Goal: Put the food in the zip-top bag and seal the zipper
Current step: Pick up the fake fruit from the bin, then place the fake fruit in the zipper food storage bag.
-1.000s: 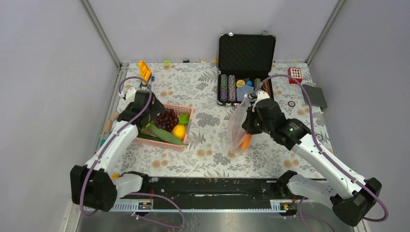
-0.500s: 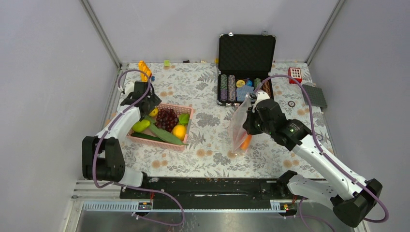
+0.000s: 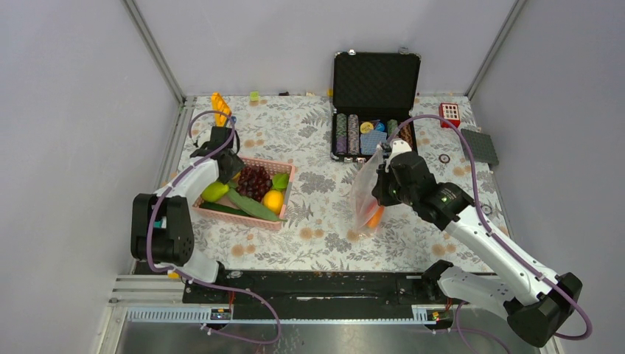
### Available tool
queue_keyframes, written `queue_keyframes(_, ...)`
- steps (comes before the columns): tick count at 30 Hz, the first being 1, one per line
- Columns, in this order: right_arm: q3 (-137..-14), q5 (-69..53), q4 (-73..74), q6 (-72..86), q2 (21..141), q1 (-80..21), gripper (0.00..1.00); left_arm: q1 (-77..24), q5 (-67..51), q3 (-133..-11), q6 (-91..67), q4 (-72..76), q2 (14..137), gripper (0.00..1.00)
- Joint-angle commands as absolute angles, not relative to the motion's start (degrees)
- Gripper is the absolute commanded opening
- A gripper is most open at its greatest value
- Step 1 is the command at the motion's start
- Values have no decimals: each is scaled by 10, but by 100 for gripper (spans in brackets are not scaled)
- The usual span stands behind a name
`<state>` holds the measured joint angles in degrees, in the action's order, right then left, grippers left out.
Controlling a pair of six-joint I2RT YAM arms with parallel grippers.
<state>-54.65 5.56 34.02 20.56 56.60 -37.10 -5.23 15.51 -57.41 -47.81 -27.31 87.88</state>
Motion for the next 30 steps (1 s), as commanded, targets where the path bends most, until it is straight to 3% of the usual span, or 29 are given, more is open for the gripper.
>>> queue_keyframes(1,-546,74,338,196,554,-368,0,-50,154,-594,-471,-280,859,28)
queue_keyframes(4,-545,72,338,196,553,-367,0,-50,153,-588,-467,-291,820,14)
queue_keyframes(9,-545,71,337,195,550,-367,0,-50,136,-578,-459,-315,739,0)
queue_keyframes(14,-546,60,337,194,550,-367,0,-51,13,-559,-429,-279,638,0)
queue_keyframes(18,-549,41,337,192,549,-367,0,-74,-223,-542,-368,-177,588,0)
queue_keyframes(30,-557,4,337,189,559,-367,0,-349,-466,-554,-282,34,590,0)
